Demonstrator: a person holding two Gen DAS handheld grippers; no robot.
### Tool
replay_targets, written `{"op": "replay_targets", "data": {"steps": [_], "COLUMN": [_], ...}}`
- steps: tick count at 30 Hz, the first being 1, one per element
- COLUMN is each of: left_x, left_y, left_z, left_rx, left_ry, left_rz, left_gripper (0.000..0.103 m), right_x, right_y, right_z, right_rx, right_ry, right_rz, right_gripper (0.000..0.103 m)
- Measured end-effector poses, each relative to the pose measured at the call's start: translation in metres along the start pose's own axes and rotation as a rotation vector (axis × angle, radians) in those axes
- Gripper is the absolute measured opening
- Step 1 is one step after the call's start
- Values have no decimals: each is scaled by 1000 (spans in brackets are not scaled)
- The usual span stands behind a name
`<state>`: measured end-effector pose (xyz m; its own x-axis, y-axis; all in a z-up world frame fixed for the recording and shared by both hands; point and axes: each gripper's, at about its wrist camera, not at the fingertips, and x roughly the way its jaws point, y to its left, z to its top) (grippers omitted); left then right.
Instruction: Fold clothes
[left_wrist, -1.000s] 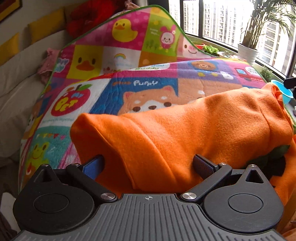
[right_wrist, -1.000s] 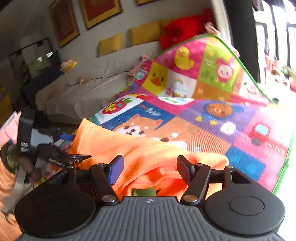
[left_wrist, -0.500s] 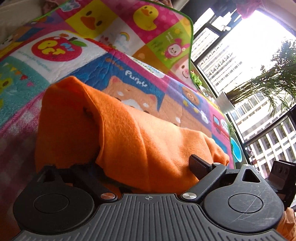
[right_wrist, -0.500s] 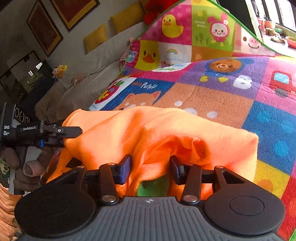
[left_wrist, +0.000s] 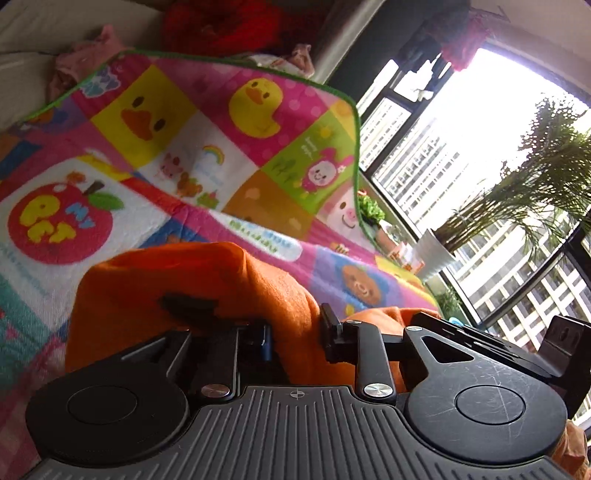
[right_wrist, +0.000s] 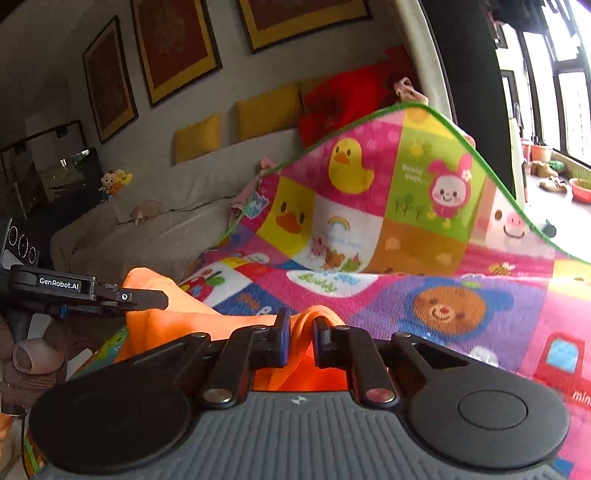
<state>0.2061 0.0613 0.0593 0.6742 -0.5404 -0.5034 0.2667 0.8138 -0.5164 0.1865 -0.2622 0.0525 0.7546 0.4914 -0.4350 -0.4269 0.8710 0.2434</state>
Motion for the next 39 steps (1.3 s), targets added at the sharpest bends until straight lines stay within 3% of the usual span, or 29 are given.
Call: {"op": "replay_targets", "data": {"steps": [3,5,11,15,18,20,21,22,26,29,31,35,36,37,39], "left_x": [-16,-23,-52,-65,-64,-62,-60,-58,-52,-52,-53,-55,-56,-58,-64], "left_y": [-16,-19,-15,-10,-6,-6,-6,-5,-4,-5,-5,-4,-3,-2,0], "left_z": [-9,-29,-91,-117,-124,-125,-124,-123,-116,-114,-114,-111,-109,-109,-111], "left_rx": [56,74,45,21,29,45,46,47,42,37,31,25,23,21,16], "left_ry": [-8,30,103,116,114,107,106,106,101,92,88,74,71,69,63], "left_rz": [-17,-14,-53,-53,-19,4,7,11,21,10,4,-13,-17,-22,-25], "left_gripper": [27,27,24,24,24,24,24,24,24,24,24,26,27,30,37], "right_x": [-21,-34,-83,-100,-108,-113,-116,-119,-76,-36,-11,8,8,7,4], "right_y": [12,21,43,53,77,93,101,109,146,158,160,153,150,148,143], "right_z": [-10,-27,-79,-95,-90,-86,-85,-83,-91,-97,-105,-116,-115,-114,-110], "right_rx": [-61,-88,-95,-115,-291,-408,-466,-525,-796,-875,-916,-954,-941,-928,-912], "right_ry": [30,75,139,158,93,49,26,4,94,182,243,266,262,259,244], "right_rz": [30,53,125,97,59,33,20,7,17,6,-15,-57,-74,-90,-125], "right_gripper": [12,12,12,12,13,31,51,57,57,58,63,63,52,35,25]}}
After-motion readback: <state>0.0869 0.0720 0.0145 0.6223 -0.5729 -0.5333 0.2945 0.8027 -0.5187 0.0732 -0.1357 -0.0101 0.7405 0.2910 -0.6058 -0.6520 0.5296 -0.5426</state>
